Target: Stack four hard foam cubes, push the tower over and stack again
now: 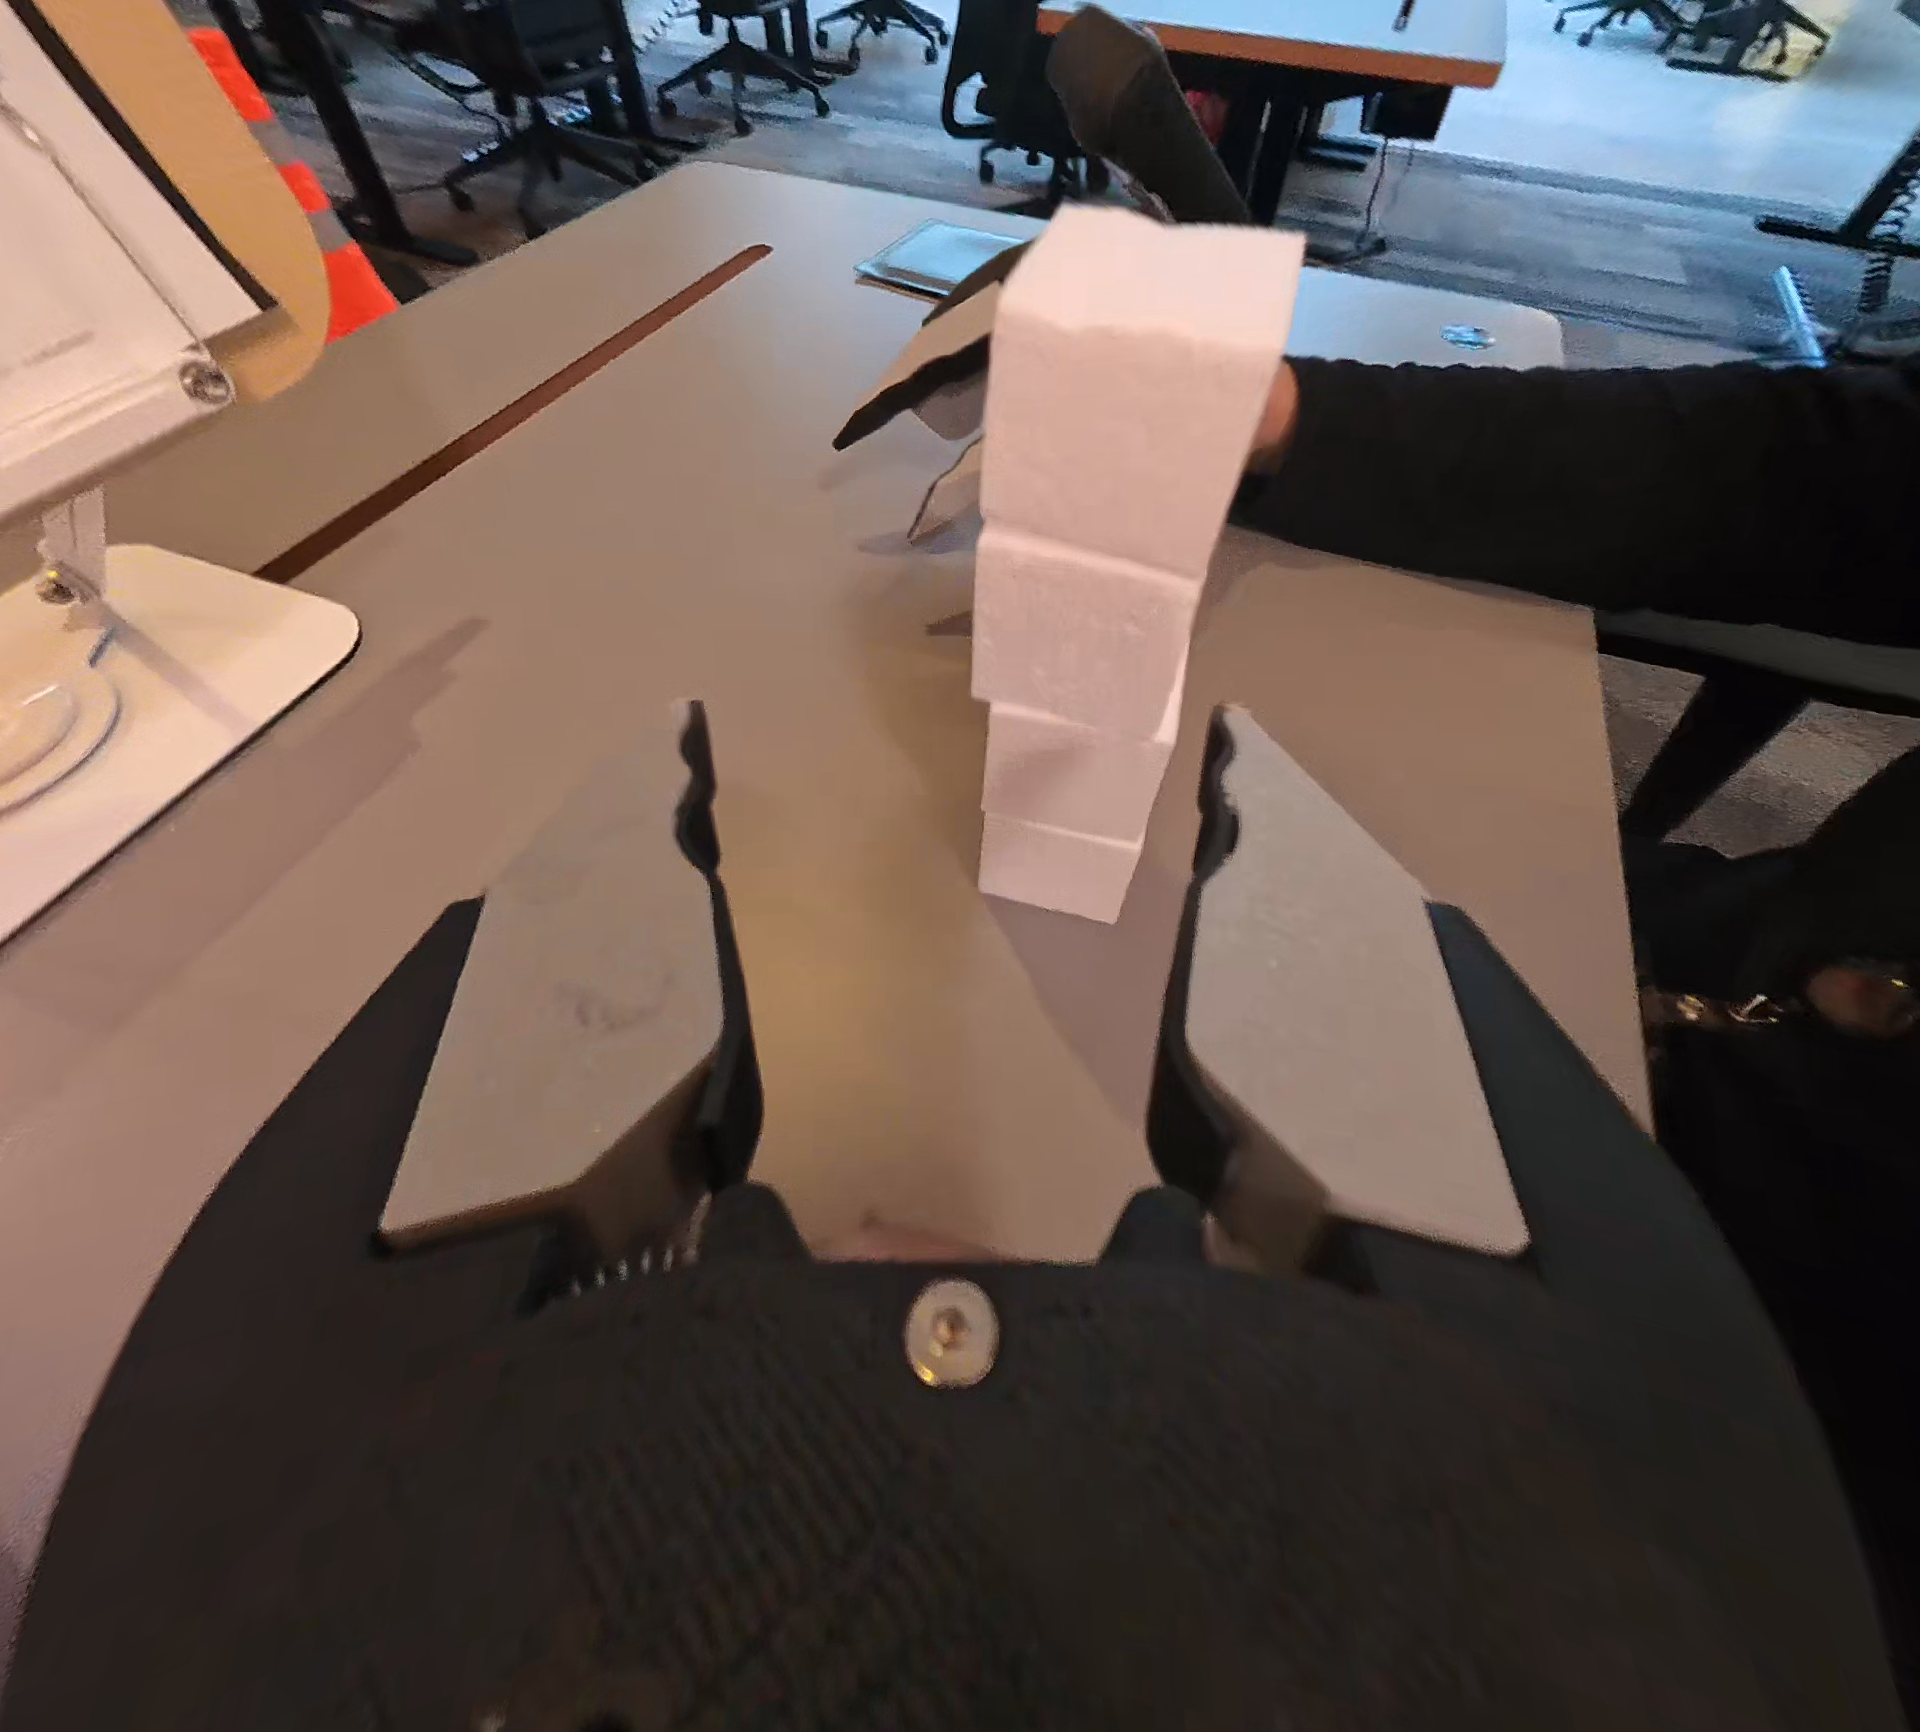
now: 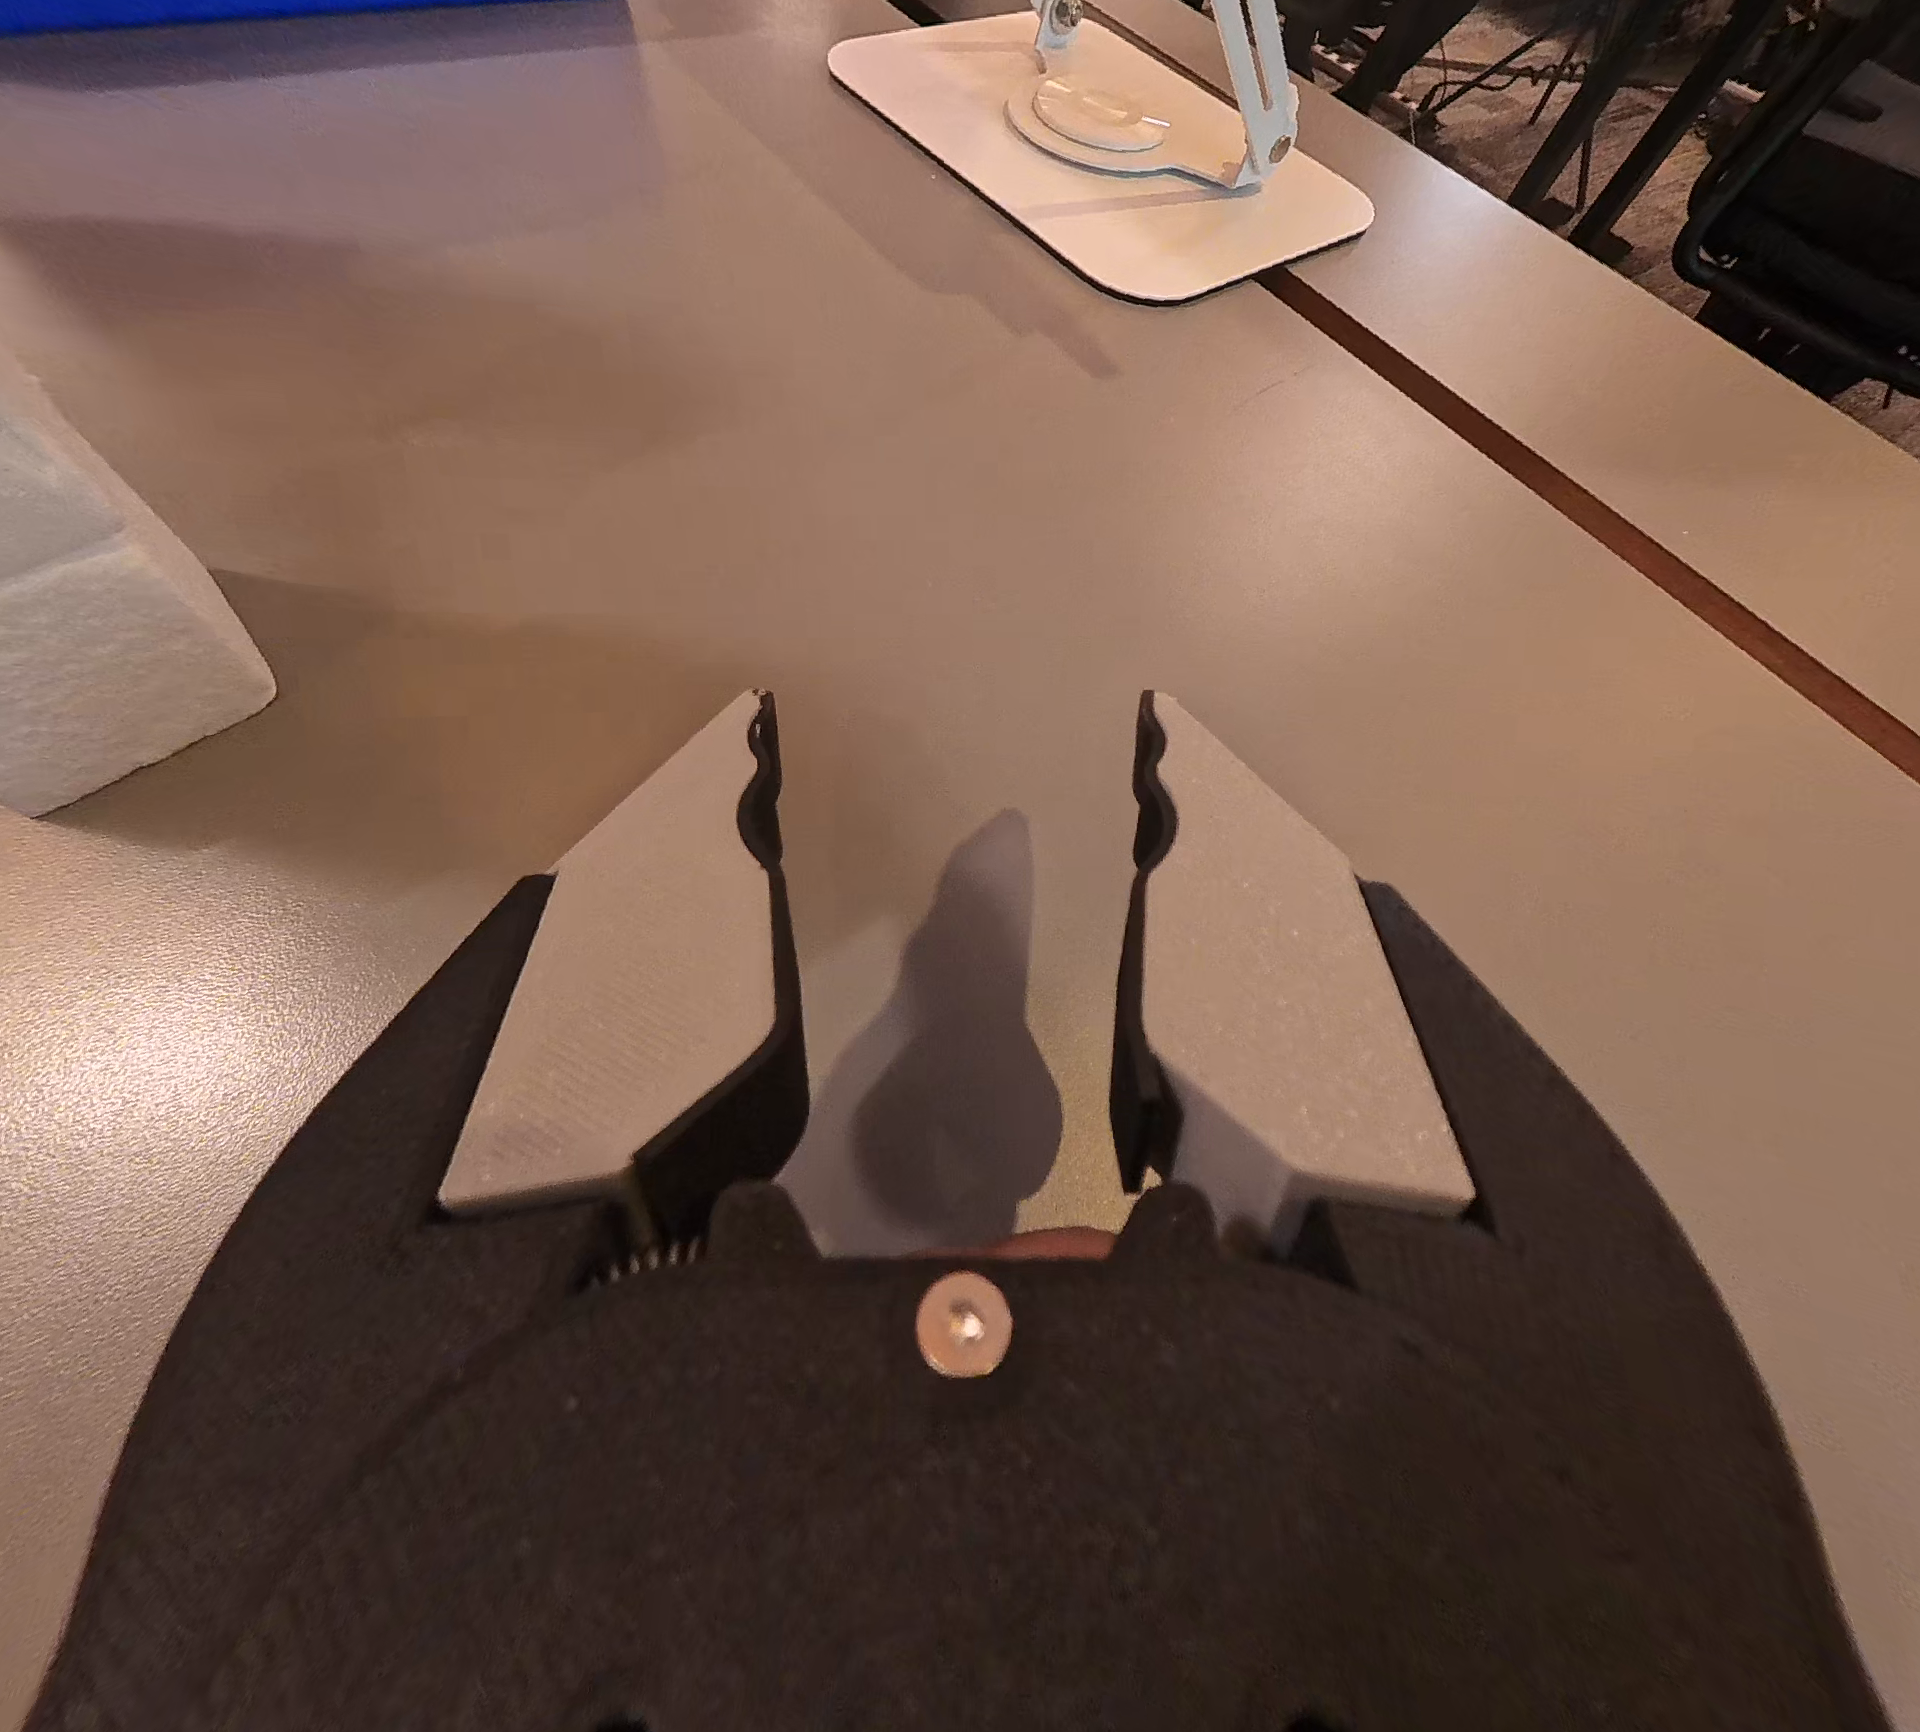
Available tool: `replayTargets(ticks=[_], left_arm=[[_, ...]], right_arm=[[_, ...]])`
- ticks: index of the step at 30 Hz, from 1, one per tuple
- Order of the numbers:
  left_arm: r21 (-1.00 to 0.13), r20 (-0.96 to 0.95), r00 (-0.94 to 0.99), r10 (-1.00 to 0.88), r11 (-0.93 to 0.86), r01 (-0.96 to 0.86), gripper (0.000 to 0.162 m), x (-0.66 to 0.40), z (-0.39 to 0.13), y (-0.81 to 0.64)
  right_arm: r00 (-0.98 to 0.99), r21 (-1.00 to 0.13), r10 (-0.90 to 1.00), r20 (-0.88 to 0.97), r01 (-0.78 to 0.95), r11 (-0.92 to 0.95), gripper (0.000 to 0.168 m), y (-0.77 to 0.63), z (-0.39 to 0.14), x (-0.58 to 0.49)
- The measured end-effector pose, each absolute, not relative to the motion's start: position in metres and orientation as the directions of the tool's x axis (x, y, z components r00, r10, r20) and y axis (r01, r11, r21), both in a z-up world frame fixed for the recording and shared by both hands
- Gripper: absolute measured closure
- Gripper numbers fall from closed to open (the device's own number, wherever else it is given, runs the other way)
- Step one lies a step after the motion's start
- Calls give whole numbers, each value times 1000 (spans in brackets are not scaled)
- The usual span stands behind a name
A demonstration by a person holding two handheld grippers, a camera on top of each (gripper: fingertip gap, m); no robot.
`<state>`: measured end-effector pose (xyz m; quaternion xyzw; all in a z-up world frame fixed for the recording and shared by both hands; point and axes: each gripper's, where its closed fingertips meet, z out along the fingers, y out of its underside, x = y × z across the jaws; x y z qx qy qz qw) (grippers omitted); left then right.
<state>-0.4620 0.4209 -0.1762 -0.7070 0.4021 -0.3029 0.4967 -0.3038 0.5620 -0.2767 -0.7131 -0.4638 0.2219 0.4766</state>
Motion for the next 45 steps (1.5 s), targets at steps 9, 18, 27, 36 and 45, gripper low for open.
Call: replayTargets(ticks=[9,18,27,36,45], left_arm=[[-944,75,674,-735,-271,-190,149,-485,-229,433],[-879,-62,908,-415,-407,-246,162,-547,-269,474],[-867,-11,928,-371,-459,-194,155,-556,-278,476],[-849,-40,953,-301,-493,-191,158,-573,-282,477],[-854,12,956,-293,-500,-142,155,-575,-281,476]], right_arm=[[444,-889,886,136,448,-88,111,553,-273,-308],[116,-844,964,238,516,146,168,491,-269,-334],[-262,-824,942,212,470,316,168,395,-255,-334],[-419,-830,881,219,394,394,168,342,-238,-341],[-512,-751,845,156,493,438,168,347,-253,-365]])
